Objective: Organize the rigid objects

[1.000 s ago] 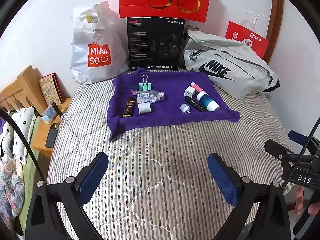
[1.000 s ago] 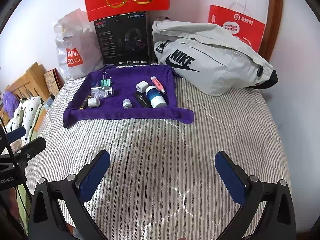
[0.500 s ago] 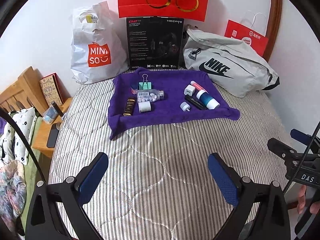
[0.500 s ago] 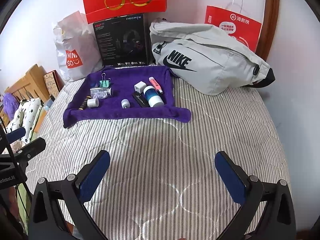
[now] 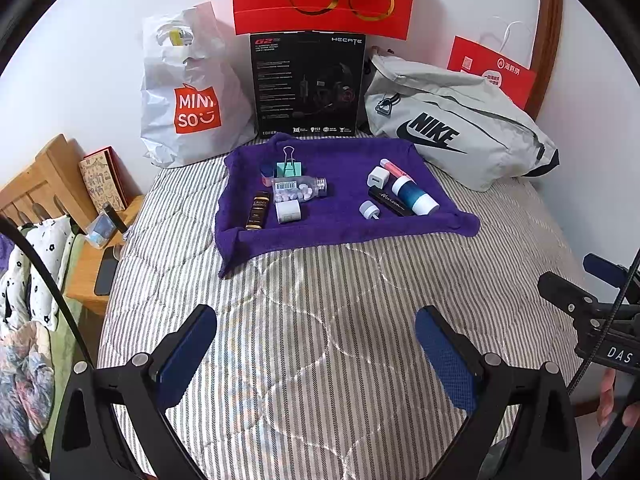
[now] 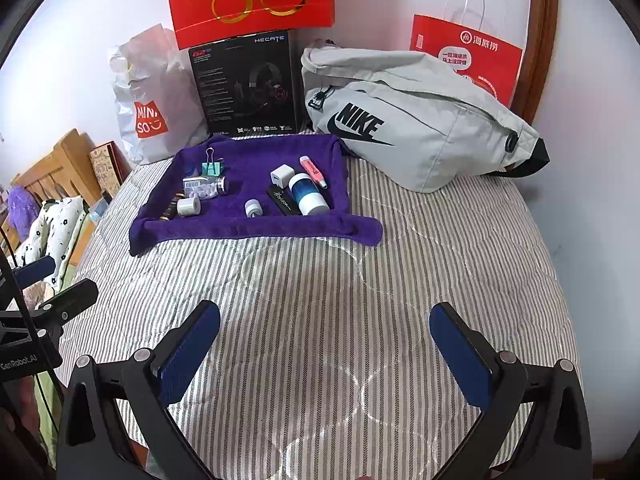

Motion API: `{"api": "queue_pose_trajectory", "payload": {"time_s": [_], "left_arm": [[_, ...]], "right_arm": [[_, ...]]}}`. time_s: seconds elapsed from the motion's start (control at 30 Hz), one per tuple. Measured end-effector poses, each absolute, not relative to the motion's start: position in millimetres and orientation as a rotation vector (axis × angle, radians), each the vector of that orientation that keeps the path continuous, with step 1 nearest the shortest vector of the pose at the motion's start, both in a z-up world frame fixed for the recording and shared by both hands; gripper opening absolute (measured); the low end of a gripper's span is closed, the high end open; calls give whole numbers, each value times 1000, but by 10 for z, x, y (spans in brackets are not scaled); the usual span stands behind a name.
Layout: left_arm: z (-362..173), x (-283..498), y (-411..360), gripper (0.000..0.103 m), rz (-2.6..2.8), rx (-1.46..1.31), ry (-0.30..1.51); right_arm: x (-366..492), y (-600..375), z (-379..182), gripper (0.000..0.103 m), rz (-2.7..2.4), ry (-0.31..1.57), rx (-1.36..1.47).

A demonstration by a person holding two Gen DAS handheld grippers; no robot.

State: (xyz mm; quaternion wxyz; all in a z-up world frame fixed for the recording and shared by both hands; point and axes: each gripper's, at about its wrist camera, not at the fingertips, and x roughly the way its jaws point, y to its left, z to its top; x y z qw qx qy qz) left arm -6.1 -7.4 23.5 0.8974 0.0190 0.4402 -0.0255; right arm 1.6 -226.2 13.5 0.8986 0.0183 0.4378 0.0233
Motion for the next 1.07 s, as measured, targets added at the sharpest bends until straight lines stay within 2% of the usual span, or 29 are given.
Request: {"api": "queue_pose_trajectory", "payload": {"time_s": [1.07], "left_arm": [[240, -67, -41, 103, -44, 29, 888]], "right_arm": [[16, -2243, 149, 103, 46, 907, 25]]}}
